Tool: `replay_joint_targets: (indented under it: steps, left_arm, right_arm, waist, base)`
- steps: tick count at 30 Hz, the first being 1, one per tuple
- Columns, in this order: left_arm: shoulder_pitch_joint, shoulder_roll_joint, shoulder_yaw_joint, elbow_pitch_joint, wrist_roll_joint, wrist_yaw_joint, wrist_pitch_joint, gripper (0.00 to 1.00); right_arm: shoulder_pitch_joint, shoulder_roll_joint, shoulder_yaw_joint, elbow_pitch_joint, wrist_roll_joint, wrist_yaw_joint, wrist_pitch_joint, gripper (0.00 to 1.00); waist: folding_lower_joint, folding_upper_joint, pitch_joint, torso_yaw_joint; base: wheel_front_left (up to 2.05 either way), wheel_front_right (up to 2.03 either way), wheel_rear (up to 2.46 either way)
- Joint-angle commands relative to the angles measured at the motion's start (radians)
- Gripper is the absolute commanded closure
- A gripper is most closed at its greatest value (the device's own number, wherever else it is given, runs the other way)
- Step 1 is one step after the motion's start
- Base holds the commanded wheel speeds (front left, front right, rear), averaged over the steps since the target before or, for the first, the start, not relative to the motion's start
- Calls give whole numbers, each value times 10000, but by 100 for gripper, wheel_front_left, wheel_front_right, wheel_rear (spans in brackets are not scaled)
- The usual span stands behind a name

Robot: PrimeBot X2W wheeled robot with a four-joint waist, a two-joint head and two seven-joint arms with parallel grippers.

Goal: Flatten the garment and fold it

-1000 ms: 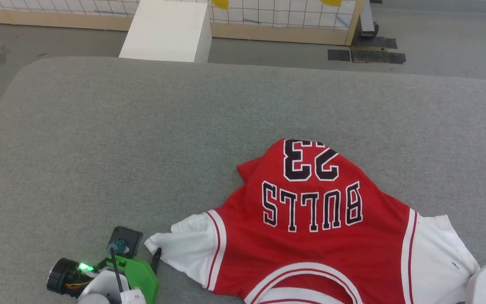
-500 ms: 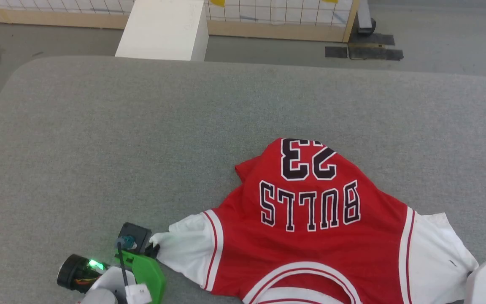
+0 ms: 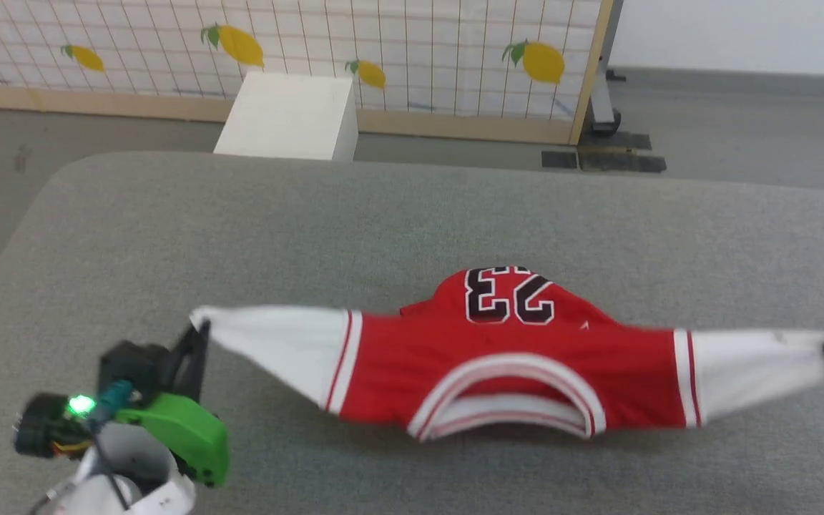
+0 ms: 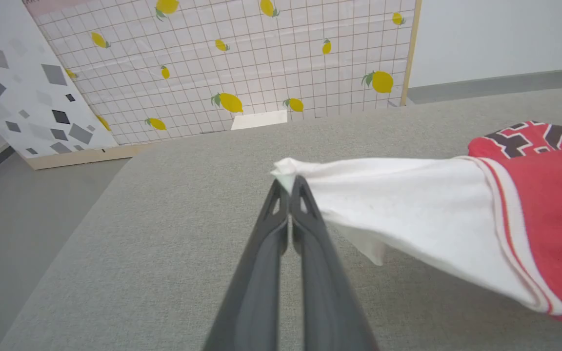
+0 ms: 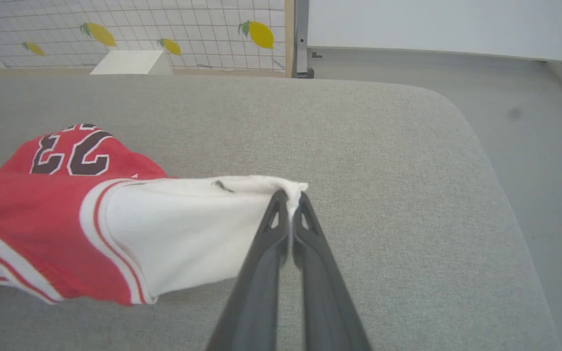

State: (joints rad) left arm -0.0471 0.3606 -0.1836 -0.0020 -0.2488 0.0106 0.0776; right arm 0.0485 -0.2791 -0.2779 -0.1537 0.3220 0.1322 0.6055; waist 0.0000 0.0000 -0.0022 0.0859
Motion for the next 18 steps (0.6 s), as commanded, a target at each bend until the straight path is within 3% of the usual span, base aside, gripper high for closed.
replay_joint_targets:
  steps: [1,9,12,18]
  left_arm:
    - [-6,120,174,-418,-171,136,-64,100]
    - [-925,353,1288,-3114,-603,622,7,100]
    - [-2040,568,1858,-3908,-850,715,63,100]
    - [-4462,1107,2178,-3517,-933,589,342,100]
  right_arm:
    - [-353,-152,22,-312,238,-15,-106,100]
    - [-2157,-1012,128,-1708,1209,-15,-66,100]
    - [-3399,-1378,384,-1875,1471,-15,49,100]
    - [-5832,-1990,1103,-1118,1606,-15,13,100]
  waist:
    - [0,0,-190,-51]
    - [0,0,-339,-226]
    - [0,0,-229,-341]
    - [0,0,402,-597]
  base:
    - [0,0,0]
    - [0,0,0]
    - [0,0,0]
    - [0,0,0]
